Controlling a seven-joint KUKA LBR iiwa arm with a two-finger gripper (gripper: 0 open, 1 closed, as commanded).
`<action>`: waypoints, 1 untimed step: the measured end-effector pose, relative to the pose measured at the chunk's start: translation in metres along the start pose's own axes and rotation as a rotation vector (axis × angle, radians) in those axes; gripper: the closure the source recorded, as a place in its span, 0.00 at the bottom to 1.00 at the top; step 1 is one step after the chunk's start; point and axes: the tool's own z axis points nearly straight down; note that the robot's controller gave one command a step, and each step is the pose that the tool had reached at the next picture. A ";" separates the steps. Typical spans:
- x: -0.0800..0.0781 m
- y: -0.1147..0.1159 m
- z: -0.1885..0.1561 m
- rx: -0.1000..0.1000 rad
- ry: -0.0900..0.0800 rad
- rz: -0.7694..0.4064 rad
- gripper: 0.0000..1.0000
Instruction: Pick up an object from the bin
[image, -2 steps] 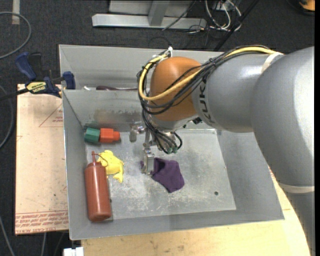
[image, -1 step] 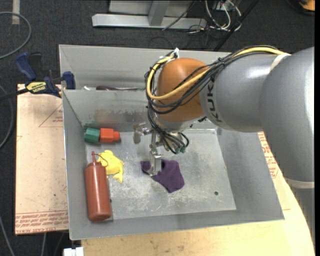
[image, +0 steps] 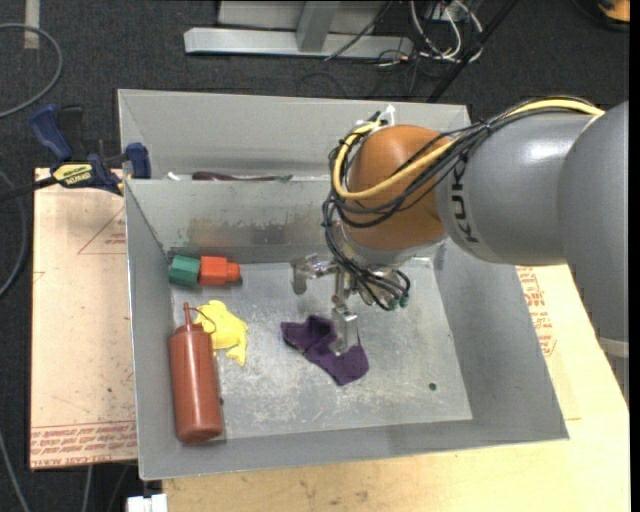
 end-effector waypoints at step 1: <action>0.000 -0.016 0.029 -0.003 -0.001 -0.176 1.00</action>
Offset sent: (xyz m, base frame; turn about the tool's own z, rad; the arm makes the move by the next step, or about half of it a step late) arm 0.0000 0.0000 0.0000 0.0000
